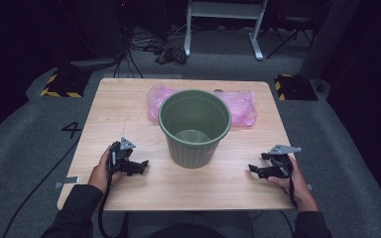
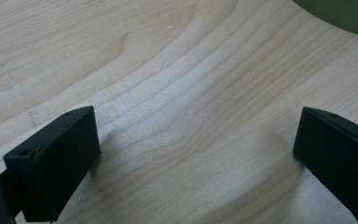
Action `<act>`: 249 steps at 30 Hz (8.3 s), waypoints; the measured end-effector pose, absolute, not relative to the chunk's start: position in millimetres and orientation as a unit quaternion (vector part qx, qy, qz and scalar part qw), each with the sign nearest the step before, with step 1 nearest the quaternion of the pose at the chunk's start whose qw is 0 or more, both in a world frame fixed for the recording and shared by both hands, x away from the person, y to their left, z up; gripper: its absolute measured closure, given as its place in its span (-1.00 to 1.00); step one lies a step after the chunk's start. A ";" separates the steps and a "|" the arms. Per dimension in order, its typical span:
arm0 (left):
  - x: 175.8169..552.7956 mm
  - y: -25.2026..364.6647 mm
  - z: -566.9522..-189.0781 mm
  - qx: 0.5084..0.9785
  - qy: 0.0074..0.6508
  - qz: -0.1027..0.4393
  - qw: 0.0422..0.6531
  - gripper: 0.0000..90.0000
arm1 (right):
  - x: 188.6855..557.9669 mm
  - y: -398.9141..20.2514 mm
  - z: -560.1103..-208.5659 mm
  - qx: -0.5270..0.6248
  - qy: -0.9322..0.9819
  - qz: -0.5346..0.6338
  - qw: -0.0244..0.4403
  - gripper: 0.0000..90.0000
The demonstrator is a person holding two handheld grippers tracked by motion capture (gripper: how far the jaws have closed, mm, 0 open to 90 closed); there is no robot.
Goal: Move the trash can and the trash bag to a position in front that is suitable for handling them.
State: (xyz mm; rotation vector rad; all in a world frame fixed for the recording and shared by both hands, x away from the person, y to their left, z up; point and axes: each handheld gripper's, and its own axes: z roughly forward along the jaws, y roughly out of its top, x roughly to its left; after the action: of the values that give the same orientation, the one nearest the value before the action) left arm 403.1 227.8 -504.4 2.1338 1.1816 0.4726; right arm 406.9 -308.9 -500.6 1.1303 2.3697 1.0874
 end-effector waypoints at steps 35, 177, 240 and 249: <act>376.9 242.5 -504.6 0.851 0.375 0.145 0.337 -1.00 | 434.2 -245.2 -468.3 0.276 0.847 0.418 0.177 -0.53; 380.3 228.4 -504.4 0.853 0.372 0.144 0.337 -0.99 | 377.3 -228.6 -484.4 0.291 0.879 0.361 0.110 0.30; 387.4 212.3 -504.4 0.860 0.354 0.137 0.340 -0.99 | 359.7 -207.7 -485.4 0.195 0.919 0.324 0.111 0.07; 387.5 212.1 -504.4 0.860 0.354 0.136 0.340 -0.99 | 357.8 -173.9 -488.1 0.170 0.919 0.340 0.102 0.04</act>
State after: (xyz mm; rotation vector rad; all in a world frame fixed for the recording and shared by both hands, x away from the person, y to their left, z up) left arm 387.5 212.1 -504.4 2.2385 0.9219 0.3547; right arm 357.8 -173.9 -488.1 0.5009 2.7141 1.0033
